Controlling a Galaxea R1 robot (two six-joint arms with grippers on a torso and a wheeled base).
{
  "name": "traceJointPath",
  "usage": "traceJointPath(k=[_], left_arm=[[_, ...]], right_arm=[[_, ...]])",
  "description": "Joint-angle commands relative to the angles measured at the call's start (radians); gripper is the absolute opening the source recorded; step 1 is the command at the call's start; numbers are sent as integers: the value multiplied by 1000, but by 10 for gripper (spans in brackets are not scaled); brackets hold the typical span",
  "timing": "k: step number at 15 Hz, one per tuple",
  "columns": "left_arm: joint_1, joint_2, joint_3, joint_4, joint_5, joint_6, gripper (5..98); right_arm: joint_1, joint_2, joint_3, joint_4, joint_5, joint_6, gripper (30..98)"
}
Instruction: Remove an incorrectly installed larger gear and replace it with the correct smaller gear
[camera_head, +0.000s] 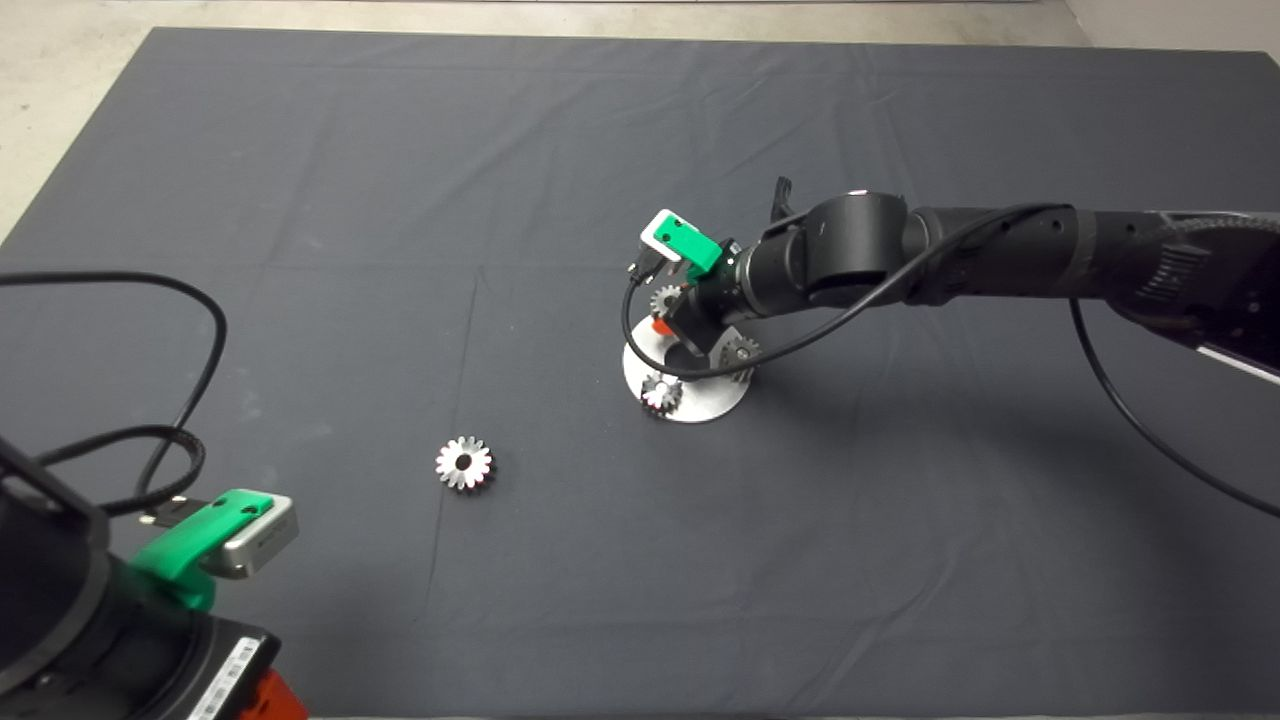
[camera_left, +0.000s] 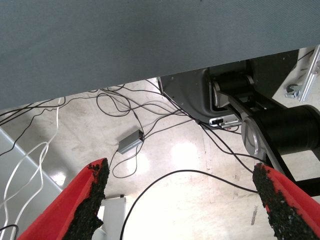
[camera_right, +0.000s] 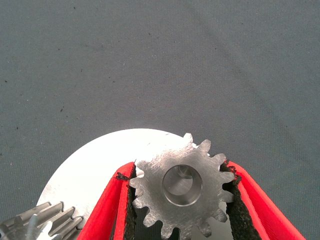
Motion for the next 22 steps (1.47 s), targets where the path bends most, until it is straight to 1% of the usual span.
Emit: traceJointPath(k=[1,10,22], left_arm=[[-2,-5,16,-10,3,1,733],[-2,-5,16,-10,3,1,733],[-2,-4,16,-10,2,3,733]], right_arm=[[18,-11,4,-29,5,-6,383],[21,-16,2,-44,6,-1,384],[20,17,-1,-46,8,14,384]])
